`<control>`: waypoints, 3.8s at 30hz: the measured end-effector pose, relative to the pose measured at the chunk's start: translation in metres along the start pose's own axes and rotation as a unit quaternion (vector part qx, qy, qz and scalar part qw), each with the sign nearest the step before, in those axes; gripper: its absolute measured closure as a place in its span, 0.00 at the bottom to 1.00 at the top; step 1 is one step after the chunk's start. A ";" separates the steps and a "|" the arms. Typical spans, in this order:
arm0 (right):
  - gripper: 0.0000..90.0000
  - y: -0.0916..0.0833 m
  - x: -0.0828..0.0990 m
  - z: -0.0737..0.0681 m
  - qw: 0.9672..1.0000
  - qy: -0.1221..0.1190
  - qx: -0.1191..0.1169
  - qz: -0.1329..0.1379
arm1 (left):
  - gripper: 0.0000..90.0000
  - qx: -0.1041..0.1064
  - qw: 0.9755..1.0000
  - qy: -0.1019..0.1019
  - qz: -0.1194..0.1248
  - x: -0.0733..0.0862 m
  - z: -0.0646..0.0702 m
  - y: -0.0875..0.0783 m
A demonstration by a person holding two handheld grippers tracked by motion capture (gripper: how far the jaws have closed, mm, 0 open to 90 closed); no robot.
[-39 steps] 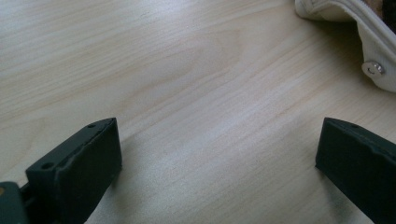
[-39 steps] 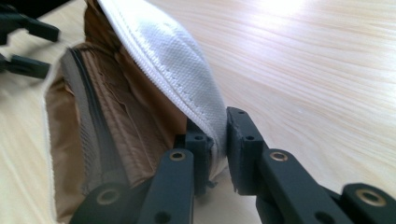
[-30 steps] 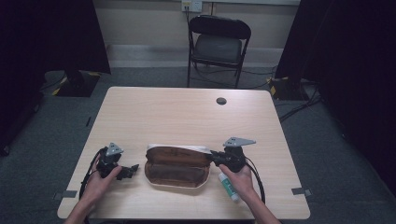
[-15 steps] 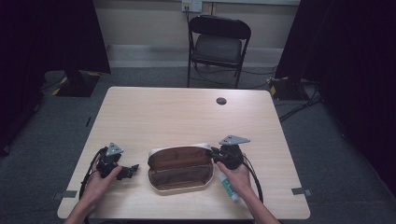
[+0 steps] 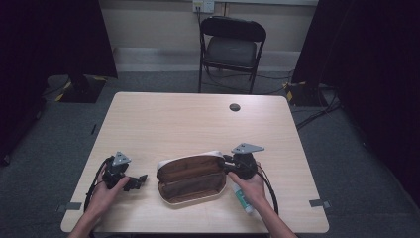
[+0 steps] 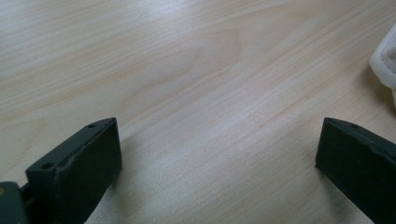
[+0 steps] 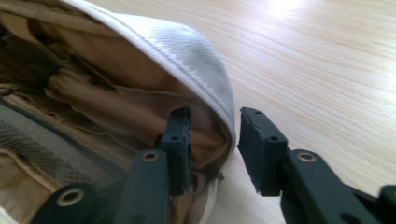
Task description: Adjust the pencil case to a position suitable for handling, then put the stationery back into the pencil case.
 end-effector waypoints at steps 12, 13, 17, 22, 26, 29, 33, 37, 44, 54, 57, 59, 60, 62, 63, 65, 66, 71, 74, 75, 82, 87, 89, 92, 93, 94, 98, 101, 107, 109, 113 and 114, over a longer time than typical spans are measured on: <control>0.58 -0.020 0.008 -0.001 1.000 0.007 -0.002 -0.010 | 0.00 0.000 1.000 0.000 0.000 0.000 0.000 0.000; 0.58 -0.023 0.008 -0.001 1.000 0.006 -0.004 -0.010 | 0.00 0.000 1.000 -0.002 0.001 0.000 0.000 0.000; 0.55 -0.033 0.011 -0.003 1.000 -0.003 -0.019 -0.014 | 0.00 0.000 1.000 -0.002 0.001 0.000 0.000 0.000; 0.54 -0.044 0.020 0.001 0.999 0.003 -0.021 -0.031 | 0.00 -0.001 1.000 0.000 0.001 0.000 0.000 -0.001; 0.54 -0.052 0.028 0.008 0.999 0.015 -0.017 -0.038 | 0.00 -0.001 1.000 0.000 0.001 0.000 0.000 -0.001; 0.54 -0.058 0.036 0.011 0.998 0.029 -0.001 -0.051 | 0.00 -0.001 1.000 0.000 0.001 0.001 0.001 -0.001; 0.57 -0.063 0.047 0.011 0.998 0.023 0.000 -0.067 | 0.00 -0.001 1.000 -0.003 0.001 0.001 0.002 -0.001; 0.61 -0.067 0.057 0.008 0.997 0.016 -0.001 -0.074 | 0.00 -0.001 1.000 -0.004 0.002 0.001 0.002 -0.001; 0.61 -0.064 0.066 0.003 0.995 0.016 0.019 -0.093 | 0.00 -0.001 1.000 -0.003 0.001 0.001 0.001 -0.001; 0.69 -0.062 0.068 0.006 0.994 0.014 0.019 -0.106 | 0.00 -0.001 1.000 -0.003 0.001 0.001 0.001 -0.001; 0.71 -0.061 0.068 0.006 0.994 0.014 0.021 -0.109 | 0.00 0.000 1.000 -0.001 0.001 0.001 0.001 -0.001; 0.73 -0.060 0.068 0.007 0.993 0.014 0.020 -0.112 | 0.00 0.000 1.000 0.001 0.000 0.001 0.001 -0.001; 0.73 -0.059 0.068 0.008 0.993 0.011 0.024 -0.112 | 0.00 0.001 1.000 0.002 0.001 0.001 0.000 -0.001; 0.73 -0.058 0.067 0.010 0.994 0.010 0.030 -0.109 | 0.00 0.001 1.000 0.002 0.001 0.001 0.000 -0.001; 0.73 -0.058 0.066 0.011 0.994 0.008 0.034 -0.107 | 0.00 0.001 1.000 0.002 0.001 0.001 0.001 -0.001; 0.73 -0.056 0.064 0.013 0.994 0.008 0.041 -0.103 | 0.00 0.001 1.000 0.002 0.001 0.001 0.000 -0.001; 0.73 -0.054 0.062 0.015 0.994 0.006 0.044 -0.102 | 0.00 0.001 1.000 0.002 0.001 0.001 0.001 -0.001; 0.73 -0.047 0.057 0.019 0.994 -0.005 0.056 -0.093 | 0.00 0.001 1.000 0.002 0.001 0.001 0.001 -0.001; 0.71 -0.045 0.056 0.022 0.994 0.002 0.051 -0.094 | 0.00 -0.001 1.000 0.001 0.001 0.001 0.001 -0.001; 0.69 -0.045 0.057 0.022 0.994 0.004 0.051 -0.097 | 0.00 0.000 1.000 -0.001 0.001 0.001 0.001 -0.001; 0.68 -0.056 0.069 0.020 0.993 0.002 0.053 -0.108 | 0.00 0.000 1.000 0.002 0.000 0.001 0.001 -0.001; 0.73 -0.059 0.073 0.018 0.993 -0.006 0.059 -0.102 | 0.00 0.001 1.000 -0.004 0.003 -0.001 0.002 0.001; 0.73 -0.058 0.072 0.018 0.993 -0.007 0.060 -0.104 | 0.00 0.001 1.000 0.001 0.000 -0.001 0.001 0.001; 0.74 -0.056 0.071 0.017 0.992 -0.007 0.062 -0.105 | 0.00 0.001 1.000 0.001 0.000 -0.001 0.001 0.001; 0.74 -0.056 0.070 0.017 0.992 -0.007 0.062 -0.106 | 0.00 0.002 1.000 0.001 0.000 -0.001 0.001 0.001; 0.74 -0.056 0.070 0.018 0.993 -0.009 0.061 -0.105 | 0.00 0.002 1.000 0.002 0.001 -0.001 0.001 0.001; 0.74 -0.059 0.067 0.018 0.993 0.001 0.056 -0.101 | 0.00 0.002 1.000 0.002 0.001 -0.001 0.001 0.001; 0.74 -0.062 0.064 0.019 0.994 0.006 0.056 -0.090 | 0.00 0.002 1.000 0.002 0.001 -0.001 0.001 0.001; 0.74 -0.066 0.060 0.021 0.996 0.013 0.048 -0.080 | 0.00 0.002 1.000 0.002 0.000 -0.001 0.001 0.001; 0.74 -0.067 0.059 0.021 0.996 0.014 0.048 -0.074 | 0.00 0.002 1.000 0.002 0.000 -0.001 0.001 0.001; 0.74 -0.072 0.056 0.022 0.997 0.017 0.043 -0.057 | 0.00 0.002 1.000 0.002 0.000 -0.001 0.001 0.001; 0.74 -0.073 0.055 0.022 0.998 0.016 0.041 -0.054 | 0.00 0.002 1.000 0.002 0.000 -0.001 0.001 0.001</control>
Point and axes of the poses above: each handheld gripper's, and its own axes: y roughly forward along the jaws, x roughly out of its underside, z roughly to its right, the point moved 1 cm from there along y, roughly forward along the jaws, and after that the axes turned 11 degrees about y, right-handed, at the moved point
